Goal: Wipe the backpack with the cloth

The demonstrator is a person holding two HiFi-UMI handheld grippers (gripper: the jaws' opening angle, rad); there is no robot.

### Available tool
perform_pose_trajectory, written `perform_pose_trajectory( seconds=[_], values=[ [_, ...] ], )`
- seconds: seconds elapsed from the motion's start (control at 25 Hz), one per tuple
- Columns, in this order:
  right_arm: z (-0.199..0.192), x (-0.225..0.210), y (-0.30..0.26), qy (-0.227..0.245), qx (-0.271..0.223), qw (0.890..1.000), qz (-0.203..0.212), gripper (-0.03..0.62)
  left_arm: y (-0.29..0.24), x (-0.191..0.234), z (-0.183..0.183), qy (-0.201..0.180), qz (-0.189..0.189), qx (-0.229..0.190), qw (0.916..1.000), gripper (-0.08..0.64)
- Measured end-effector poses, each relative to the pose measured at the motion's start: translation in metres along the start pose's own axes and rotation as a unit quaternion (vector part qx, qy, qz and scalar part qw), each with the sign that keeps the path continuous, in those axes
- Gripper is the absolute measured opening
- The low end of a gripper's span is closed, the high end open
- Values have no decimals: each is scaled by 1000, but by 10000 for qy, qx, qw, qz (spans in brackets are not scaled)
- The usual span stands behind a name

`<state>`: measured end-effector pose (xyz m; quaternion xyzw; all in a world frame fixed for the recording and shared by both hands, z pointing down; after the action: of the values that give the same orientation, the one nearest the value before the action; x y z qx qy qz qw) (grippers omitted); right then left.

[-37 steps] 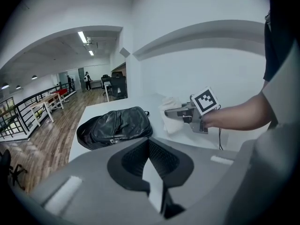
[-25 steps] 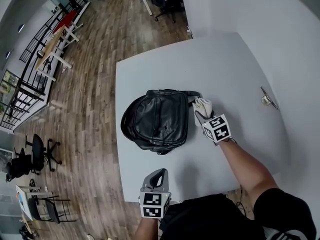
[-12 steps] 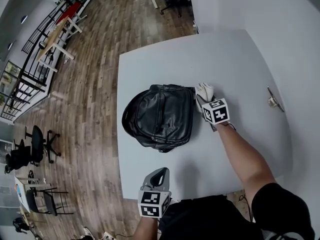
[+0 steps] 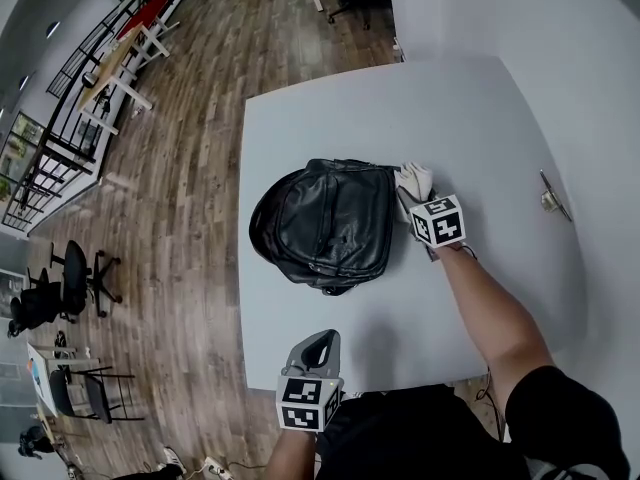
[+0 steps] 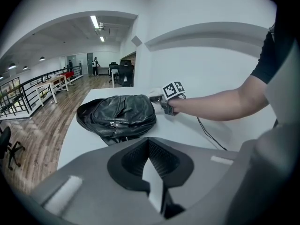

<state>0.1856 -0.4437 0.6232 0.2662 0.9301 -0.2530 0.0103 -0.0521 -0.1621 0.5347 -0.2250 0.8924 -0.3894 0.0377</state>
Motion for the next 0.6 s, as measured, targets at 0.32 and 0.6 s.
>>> perform_pose_trajectory(
  seconds=[0.32,0.6],
  values=[
    [1,16,17,112,-34,9999,61,98,9,-3,0,14,-35,-82,10000,8],
    [-9,30,26,115,-52,9998,141,98,10,-3,-2,16,-65,-156,9999,8]
  ],
)
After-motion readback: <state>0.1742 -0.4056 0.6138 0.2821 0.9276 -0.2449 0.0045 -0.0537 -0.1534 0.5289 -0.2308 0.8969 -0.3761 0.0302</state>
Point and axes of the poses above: the fingertips, and each gripper's own axes: y backward along the fingers, x to its left, z out of its top, the point moved 6 cm from there along y, backward along the fingers, and after that the axes turned 2 degrees about z, right-handed, at the moved point
